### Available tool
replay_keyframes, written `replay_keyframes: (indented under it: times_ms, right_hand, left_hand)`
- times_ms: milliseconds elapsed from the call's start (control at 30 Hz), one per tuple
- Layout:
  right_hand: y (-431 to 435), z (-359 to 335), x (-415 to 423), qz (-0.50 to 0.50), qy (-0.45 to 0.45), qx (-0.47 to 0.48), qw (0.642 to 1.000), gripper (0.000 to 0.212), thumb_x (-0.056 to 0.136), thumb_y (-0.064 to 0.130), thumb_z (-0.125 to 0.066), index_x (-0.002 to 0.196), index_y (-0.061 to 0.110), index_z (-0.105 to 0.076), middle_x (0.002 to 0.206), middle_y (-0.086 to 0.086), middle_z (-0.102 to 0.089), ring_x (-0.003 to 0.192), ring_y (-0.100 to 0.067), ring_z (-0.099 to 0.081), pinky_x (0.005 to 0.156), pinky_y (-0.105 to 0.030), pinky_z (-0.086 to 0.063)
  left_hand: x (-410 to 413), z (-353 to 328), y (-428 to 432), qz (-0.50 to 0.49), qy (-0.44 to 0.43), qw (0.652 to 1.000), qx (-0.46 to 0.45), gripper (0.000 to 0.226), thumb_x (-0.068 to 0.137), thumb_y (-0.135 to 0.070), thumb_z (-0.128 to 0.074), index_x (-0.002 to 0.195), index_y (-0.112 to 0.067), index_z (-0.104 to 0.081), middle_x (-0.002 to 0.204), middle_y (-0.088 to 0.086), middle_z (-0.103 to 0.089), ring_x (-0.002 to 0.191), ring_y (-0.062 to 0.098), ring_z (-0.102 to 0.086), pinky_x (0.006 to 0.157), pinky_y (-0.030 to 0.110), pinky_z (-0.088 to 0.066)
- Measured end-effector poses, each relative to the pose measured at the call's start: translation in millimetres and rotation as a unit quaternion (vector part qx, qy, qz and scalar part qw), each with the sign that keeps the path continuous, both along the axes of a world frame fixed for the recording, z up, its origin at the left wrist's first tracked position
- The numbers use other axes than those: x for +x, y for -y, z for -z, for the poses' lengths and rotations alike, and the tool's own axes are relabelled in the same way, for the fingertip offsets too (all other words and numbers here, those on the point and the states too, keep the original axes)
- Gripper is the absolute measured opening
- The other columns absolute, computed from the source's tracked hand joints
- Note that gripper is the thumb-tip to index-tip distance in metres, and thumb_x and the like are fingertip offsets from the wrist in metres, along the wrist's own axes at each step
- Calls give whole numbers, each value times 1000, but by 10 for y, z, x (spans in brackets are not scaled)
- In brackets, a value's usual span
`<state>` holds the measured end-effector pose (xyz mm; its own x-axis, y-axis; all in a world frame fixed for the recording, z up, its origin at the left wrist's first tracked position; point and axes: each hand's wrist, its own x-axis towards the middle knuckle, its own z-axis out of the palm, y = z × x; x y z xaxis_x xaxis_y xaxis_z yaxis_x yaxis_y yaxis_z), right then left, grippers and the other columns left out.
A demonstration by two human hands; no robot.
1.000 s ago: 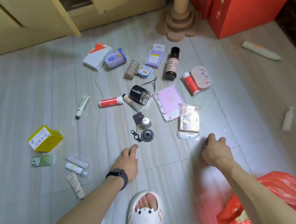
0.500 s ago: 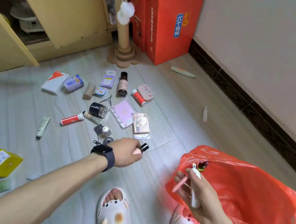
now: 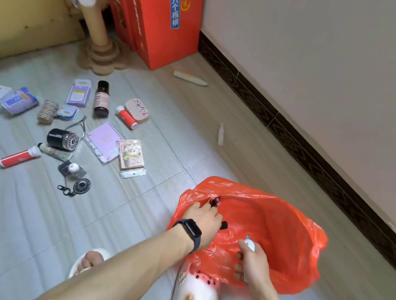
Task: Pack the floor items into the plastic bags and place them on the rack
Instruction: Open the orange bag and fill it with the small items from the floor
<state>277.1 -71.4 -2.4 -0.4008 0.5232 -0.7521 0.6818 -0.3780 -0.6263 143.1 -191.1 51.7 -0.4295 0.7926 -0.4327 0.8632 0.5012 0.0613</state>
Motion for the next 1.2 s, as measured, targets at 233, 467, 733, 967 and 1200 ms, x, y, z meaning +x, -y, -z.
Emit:
replay_keyframes:
  times_ms: [233,467,733,967,1200]
  right_hand:
    - [-81,395,-192,-224,52,242,943,37,95,20,-57,130,12,-48,117,-19,-64,112,-37,-59,82,-33,-40]
    - [1,80,-181,-297,43,287,909,52,95,17,-58,145,11,-43,138,-15,-57,129,-32,-50,103,-35,-38]
    - [545,-1145,-581,-420,-117,370,820,36,94,19,-60,129,26,-60,129,7,-64,119,-17,-58,99,-29,-40]
    - [1319,-2122,-1470,-617,-227,418,627,37,96,33,-60,132,34,-56,134,12,-60,123,-14,-55,94,-22,-36]
    - [2379,-1905,-2087,-746,-257,424,444,43,97,42,-52,139,33,-50,140,8,-55,126,-18,-51,103,-26,-38]
  left_hand:
    - [-78,352,348,160,-156,974,-29,62,96,-15,-31,154,-8,-9,162,16,4,149,30,13,112,57,18]
    - [-414,-43,706,92,-135,986,-17,71,97,-32,-38,156,-18,-3,164,8,3,150,24,9,114,51,17]
    - [-1036,-1153,1282,38,-248,967,34,67,93,-32,-44,154,-23,-19,162,7,-14,150,24,-6,118,52,0]
    - [-928,-1278,3007,-293,-200,934,41,70,89,-43,-47,152,-29,-21,160,3,-19,149,22,-11,118,51,-7]
    - [104,-243,4588,-518,-43,854,-30,70,89,-49,-43,153,-32,-18,162,1,-12,149,19,-7,118,47,-6]
